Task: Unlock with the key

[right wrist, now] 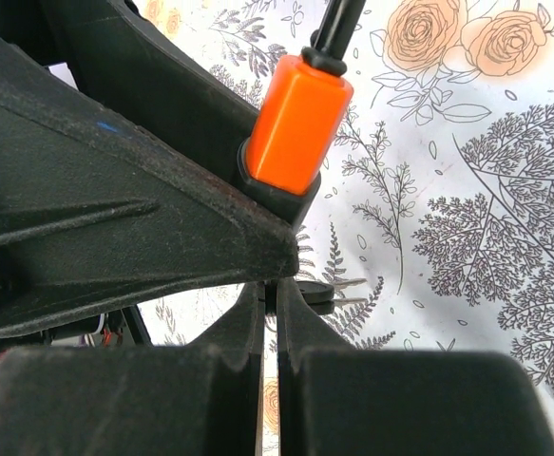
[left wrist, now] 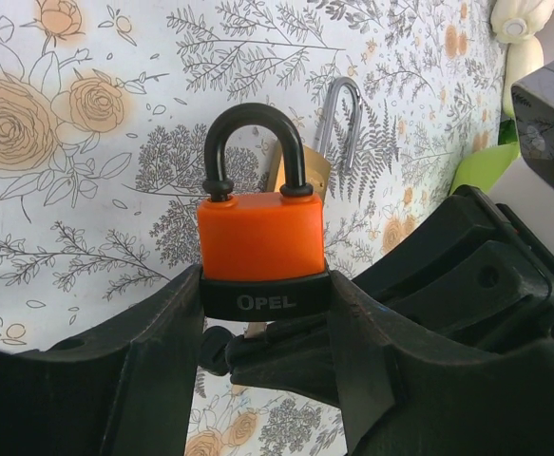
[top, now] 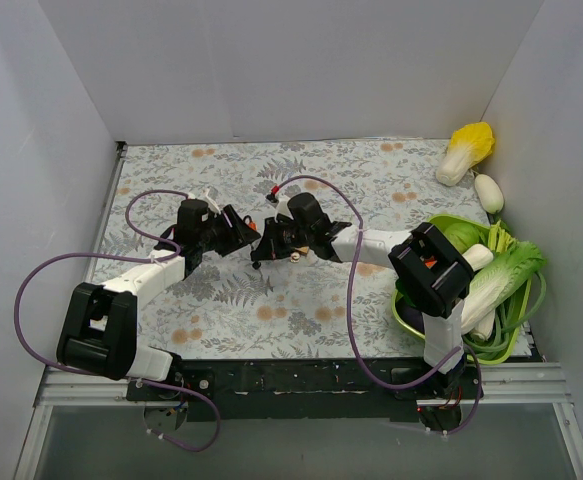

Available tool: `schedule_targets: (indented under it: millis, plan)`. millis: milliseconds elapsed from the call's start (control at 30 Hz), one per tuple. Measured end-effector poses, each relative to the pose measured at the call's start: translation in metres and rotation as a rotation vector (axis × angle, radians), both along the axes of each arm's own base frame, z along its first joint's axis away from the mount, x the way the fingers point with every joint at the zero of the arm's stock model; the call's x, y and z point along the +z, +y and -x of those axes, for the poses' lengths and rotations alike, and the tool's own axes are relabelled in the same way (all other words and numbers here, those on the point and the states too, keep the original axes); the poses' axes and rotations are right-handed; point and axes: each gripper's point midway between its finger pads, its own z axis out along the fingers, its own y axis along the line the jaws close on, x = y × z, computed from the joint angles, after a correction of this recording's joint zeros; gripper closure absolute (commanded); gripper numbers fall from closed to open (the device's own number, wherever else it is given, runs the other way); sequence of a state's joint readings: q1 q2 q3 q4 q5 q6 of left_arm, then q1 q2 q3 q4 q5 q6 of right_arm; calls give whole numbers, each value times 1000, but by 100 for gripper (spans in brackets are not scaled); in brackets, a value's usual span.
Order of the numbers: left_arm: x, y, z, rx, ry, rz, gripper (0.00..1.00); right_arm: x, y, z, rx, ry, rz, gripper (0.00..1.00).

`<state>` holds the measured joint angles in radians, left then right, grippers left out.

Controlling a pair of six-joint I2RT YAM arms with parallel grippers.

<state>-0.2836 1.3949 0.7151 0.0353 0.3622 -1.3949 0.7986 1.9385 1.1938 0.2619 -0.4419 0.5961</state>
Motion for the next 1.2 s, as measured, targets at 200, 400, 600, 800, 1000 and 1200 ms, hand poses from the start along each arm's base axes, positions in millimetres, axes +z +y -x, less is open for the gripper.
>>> schedule_targets:
  millis: [200, 400, 600, 800, 1000, 1200]
  plan:
    - [6, 1, -5, 11, -33, 1, 100, 5, 2, -7, -19, -14, 0, 99]
    - [10, 1, -10, 19, -61, -1, 100, 9, 3, -12, -31, -26, 3, 99]
    - [11, 1, -11, 22, -77, -12, 100, 9, 2, -15, -34, -50, 11, 99]
    - [15, -2, -13, 17, -102, -17, 100, 15, -2, -18, -56, -75, 14, 99]
    - [23, -9, -12, 2, -132, -19, 100, 21, -8, -18, -83, -112, -3, 99]
    - [28, -11, -12, 2, -155, -21, 100, 26, -10, -20, -101, -148, -27, 99]
